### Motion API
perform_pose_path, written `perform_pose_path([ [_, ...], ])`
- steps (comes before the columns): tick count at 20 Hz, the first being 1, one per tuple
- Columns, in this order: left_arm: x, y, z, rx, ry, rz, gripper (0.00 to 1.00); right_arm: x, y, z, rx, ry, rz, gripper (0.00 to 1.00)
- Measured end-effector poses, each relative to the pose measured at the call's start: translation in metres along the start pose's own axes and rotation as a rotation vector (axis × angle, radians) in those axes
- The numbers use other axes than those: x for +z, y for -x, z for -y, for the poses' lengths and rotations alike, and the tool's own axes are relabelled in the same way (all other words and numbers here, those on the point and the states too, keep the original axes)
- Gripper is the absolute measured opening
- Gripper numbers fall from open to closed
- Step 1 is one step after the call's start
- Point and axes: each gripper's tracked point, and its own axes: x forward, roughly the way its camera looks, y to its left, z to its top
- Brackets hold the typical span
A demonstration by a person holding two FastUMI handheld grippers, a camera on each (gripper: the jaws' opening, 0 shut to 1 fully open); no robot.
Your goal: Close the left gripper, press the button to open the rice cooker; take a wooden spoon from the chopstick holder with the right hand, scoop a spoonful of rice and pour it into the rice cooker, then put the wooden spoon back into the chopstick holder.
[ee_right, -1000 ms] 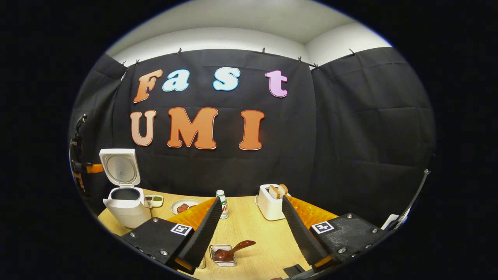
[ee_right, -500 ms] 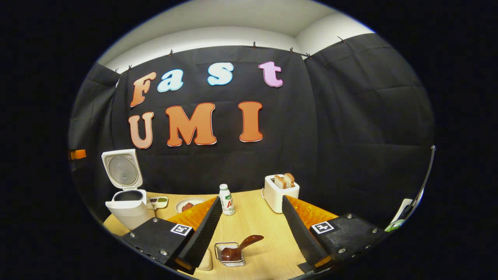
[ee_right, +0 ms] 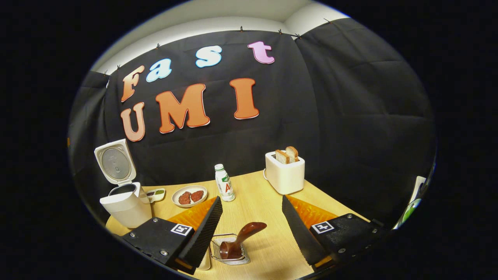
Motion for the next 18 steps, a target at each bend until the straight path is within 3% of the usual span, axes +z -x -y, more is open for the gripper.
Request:
perform_pose_path([
  [4,0.008,0.011,-0.013,0.062,0.008,0.026,0.05,-0.031,-0.016,0.0,0.01,-0.036,-0.069,0.95],
  [10,0.015,0.022,-0.017,0.086,-0.018,0.048,0.09,-0.07,-0.027,-0.009,0.056,-0.108,-0.16,0.94],
  [11,0.013,0.021,-0.017,0.092,-0.015,0.045,0.28,-0.077,-0.029,-0.013,0.07,-0.129,-0.183,0.93],
  [13,0.011,0.022,-0.019,0.093,-0.003,0.036,0.43,-0.083,-0.03,-0.016,0.078,-0.16,-0.206,0.85],
  [14,0.005,0.019,-0.019,0.088,-0.002,0.025,0.42,-0.086,-0.03,-0.017,0.081,-0.176,-0.211,0.78],
  [15,0.005,0.022,-0.018,0.087,-0.004,0.02,0.56,-0.088,-0.03,-0.018,0.081,-0.191,-0.215,0.73],
  [17,0.007,0.023,-0.021,0.094,-0.013,0.02,0.83,-0.095,-0.031,-0.018,0.08,-0.206,-0.24,0.55],
  [18,0.004,0.024,-0.021,0.098,-0.017,0.021,0.83,-0.098,-0.031,-0.019,0.083,-0.212,-0.251,0.49],
])
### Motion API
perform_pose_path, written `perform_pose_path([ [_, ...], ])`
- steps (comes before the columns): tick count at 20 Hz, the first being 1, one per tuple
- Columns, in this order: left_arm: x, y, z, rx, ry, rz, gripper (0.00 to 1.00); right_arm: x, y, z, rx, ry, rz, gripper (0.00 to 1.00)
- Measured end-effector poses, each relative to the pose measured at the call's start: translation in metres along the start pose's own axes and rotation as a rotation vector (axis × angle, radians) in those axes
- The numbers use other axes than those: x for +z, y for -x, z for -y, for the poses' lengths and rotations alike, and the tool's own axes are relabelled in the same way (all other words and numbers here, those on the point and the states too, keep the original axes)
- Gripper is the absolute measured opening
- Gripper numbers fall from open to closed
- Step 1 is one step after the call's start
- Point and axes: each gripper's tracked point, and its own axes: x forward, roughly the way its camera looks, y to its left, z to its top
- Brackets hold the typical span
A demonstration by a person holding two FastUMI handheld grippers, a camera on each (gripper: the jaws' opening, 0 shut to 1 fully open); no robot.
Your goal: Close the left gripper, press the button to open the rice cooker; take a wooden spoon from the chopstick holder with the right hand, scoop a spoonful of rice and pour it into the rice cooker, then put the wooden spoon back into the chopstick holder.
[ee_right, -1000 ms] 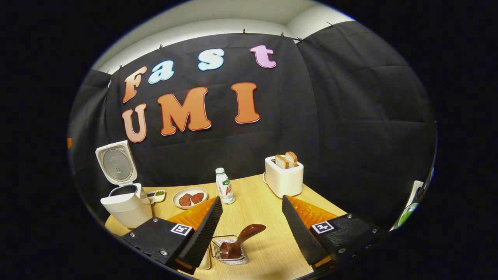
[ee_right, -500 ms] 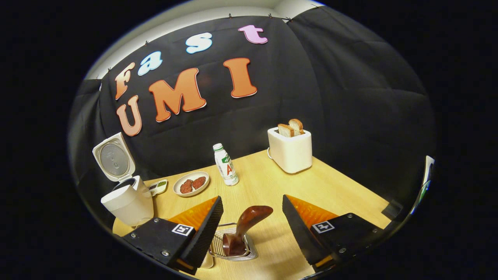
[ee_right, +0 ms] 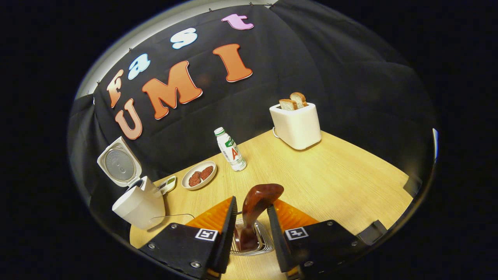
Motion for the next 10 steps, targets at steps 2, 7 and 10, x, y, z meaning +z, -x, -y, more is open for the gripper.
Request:
perform_pose_path([
  [2,-0.002,0.002,0.0,0.004,-0.007,-0.004,0.88,0.001,-0.002,0.0,0.009,-0.012,-0.002,0.35],
  [7,-0.005,0.002,0.002,-0.004,0.0,-0.01,1.0,-0.001,-0.003,-0.009,0.009,-0.08,-0.031,0.16],
  [10,-0.005,0.002,0.0,-0.011,0.002,-0.008,1.0,0.002,-0.001,-0.018,0.0,-0.02,-0.011,0.06],
])
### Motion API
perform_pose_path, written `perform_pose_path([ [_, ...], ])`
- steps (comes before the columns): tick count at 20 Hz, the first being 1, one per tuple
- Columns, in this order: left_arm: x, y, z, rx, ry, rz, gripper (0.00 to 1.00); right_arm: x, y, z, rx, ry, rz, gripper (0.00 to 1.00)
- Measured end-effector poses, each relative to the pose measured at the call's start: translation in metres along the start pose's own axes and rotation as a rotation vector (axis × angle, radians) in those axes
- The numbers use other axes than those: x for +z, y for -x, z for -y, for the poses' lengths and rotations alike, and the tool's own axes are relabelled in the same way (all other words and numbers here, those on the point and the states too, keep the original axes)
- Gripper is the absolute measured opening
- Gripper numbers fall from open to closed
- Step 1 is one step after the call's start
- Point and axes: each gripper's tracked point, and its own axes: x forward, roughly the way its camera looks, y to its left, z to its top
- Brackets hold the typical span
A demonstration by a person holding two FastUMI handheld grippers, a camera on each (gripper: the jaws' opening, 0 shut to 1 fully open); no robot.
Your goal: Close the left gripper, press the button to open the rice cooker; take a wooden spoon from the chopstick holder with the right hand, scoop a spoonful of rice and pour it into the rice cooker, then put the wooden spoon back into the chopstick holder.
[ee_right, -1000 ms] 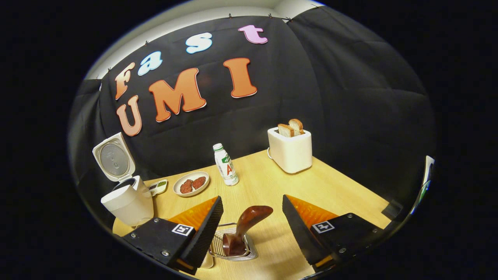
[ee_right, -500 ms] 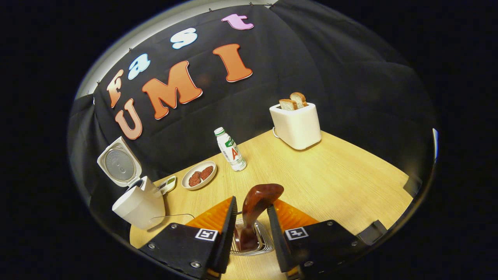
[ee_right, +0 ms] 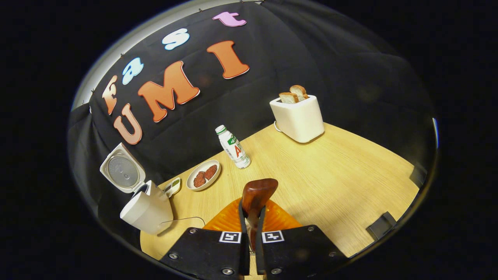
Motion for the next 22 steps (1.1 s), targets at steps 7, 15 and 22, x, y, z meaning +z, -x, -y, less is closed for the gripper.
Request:
perform_pose_path([
  [7,0.005,0.002,-0.004,-0.017,0.006,0.013,1.0,0.029,0.026,-0.029,-0.014,0.16,0.074,0.02],
  [15,0.001,-0.004,-0.009,-0.039,0.038,0.002,1.0,0.082,0.073,-0.084,0.023,0.314,0.211,0.02],
  [22,-0.008,-0.006,-0.014,-0.059,0.031,-0.021,1.0,0.08,0.095,-0.151,0.106,0.378,0.244,0.02],
])
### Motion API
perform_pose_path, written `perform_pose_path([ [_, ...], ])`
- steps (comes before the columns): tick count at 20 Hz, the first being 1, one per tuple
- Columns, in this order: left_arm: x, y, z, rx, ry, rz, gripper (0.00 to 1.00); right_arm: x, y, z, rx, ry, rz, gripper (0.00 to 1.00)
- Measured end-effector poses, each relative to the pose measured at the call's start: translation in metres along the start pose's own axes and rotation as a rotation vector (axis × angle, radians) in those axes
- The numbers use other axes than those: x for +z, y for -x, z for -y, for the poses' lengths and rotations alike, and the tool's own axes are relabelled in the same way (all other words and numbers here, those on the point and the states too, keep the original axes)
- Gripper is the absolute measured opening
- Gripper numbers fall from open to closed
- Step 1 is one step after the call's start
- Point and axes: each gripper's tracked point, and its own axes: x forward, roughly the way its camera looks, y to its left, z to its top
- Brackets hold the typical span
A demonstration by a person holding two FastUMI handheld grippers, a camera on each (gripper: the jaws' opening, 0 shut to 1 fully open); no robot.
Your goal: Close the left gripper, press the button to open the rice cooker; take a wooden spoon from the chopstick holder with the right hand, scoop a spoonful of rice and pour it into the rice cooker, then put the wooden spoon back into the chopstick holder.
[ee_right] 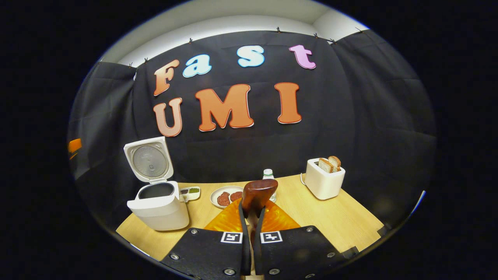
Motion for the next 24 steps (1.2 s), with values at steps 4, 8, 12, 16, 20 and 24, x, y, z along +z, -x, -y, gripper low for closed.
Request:
perform_pose_path([
  [4,0.0,0.0,-0.006,0.003,-0.006,-0.001,1.0,-0.019,-0.004,-0.032,0.036,0.057,-0.029,0.03],
  [8,-0.003,-0.002,-0.013,0.007,-0.037,-0.01,0.97,-0.06,-0.018,-0.049,0.051,0.083,-0.099,0.02],
  [12,-0.003,-0.003,-0.021,0.012,-0.071,-0.006,1.0,-0.097,-0.024,-0.06,0.053,0.134,-0.154,0.03],
  [16,-0.006,-0.007,-0.025,0.021,-0.081,-0.009,1.0,-0.132,-0.03,-0.063,0.03,0.219,-0.205,0.02],
  [20,-0.014,-0.01,-0.033,0.028,-0.083,-0.029,0.98,-0.143,-0.036,-0.061,0.009,0.267,-0.222,0.03],
  [24,-0.018,-0.009,-0.04,0.037,-0.081,-0.04,1.0,-0.165,-0.04,-0.071,0.017,0.179,-0.268,0.02],
])
